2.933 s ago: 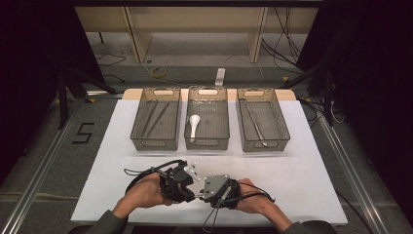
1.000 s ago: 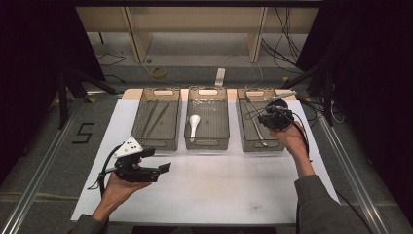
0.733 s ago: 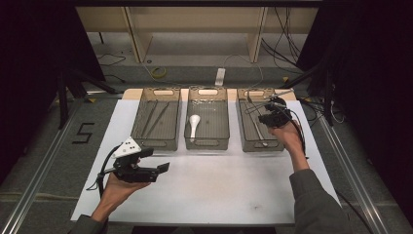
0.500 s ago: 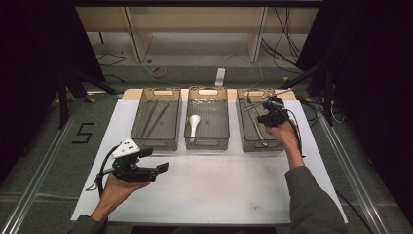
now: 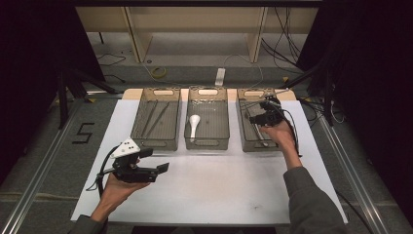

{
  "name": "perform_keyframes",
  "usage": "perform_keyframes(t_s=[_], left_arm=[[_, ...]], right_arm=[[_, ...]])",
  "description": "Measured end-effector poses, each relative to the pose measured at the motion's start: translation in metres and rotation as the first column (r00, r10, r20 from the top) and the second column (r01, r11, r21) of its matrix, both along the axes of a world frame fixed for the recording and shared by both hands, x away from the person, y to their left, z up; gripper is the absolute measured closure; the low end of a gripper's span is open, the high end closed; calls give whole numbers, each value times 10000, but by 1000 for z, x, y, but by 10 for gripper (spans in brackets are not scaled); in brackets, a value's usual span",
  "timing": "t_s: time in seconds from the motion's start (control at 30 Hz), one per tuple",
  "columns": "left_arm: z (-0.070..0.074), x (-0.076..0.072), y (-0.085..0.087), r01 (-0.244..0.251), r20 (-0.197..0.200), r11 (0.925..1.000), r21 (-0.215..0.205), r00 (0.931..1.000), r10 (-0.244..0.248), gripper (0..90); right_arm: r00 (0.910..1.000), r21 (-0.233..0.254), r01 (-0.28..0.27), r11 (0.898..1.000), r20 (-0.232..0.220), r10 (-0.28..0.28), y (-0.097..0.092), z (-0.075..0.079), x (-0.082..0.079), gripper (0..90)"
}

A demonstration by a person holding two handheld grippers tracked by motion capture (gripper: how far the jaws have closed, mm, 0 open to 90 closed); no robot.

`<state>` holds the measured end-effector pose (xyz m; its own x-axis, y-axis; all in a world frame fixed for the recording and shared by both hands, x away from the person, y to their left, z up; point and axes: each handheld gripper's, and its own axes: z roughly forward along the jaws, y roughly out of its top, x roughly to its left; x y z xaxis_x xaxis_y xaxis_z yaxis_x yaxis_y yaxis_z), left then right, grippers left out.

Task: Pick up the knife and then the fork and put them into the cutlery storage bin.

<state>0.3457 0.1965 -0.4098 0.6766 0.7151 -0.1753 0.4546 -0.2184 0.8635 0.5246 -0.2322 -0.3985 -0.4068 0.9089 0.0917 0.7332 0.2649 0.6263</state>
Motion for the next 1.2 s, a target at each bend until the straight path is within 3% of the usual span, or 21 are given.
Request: perform_keyframes(t_s=[0.2, 0.4, 0.57, 0.83, 0.97, 1.03, 1.2], left_arm=[[0, 0, 1, 3, -56, 9998, -201, 10000, -4, 161], [1, 0, 1, 40, -98, 9998, -217, 9999, -42, 160], [3, -3, 6, -23, -69, 9995, -322, 10000, 20, 160], [2, -7, 12, -39, -169, 9984, -562, 9999, 30, 160], [2, -7, 12, -22, -233, 9976, -691, 9997, 6, 160], [1, -7, 11, 29, -272, 9976, -688, 9996, -48, 160], [1, -7, 11, 105, -306, 9971, -749, 9994, -129, 159]], right_arm=[[9975, 625, -424, 9971, 587, 387, 1, 11, -21, 451], [9831, 1115, -1319, 9850, 1418, 1156, 15, 25, -64, 360], [9701, 1747, -1772, 9685, 1966, 1420, 18, 29, -105, 327], [9633, 2746, -2014, 9402, 2292, 1394, 9, 11, -154, 303], [9593, 2595, -2127, 9420, 2388, 1508, 7, 0, -171, 277], [9572, 2765, -2210, 9353, 2451, 1538, 5, -5, -177, 277], [9493, 2840, -2323, 9303, 2747, 1531, 3, -12, -191, 263]])
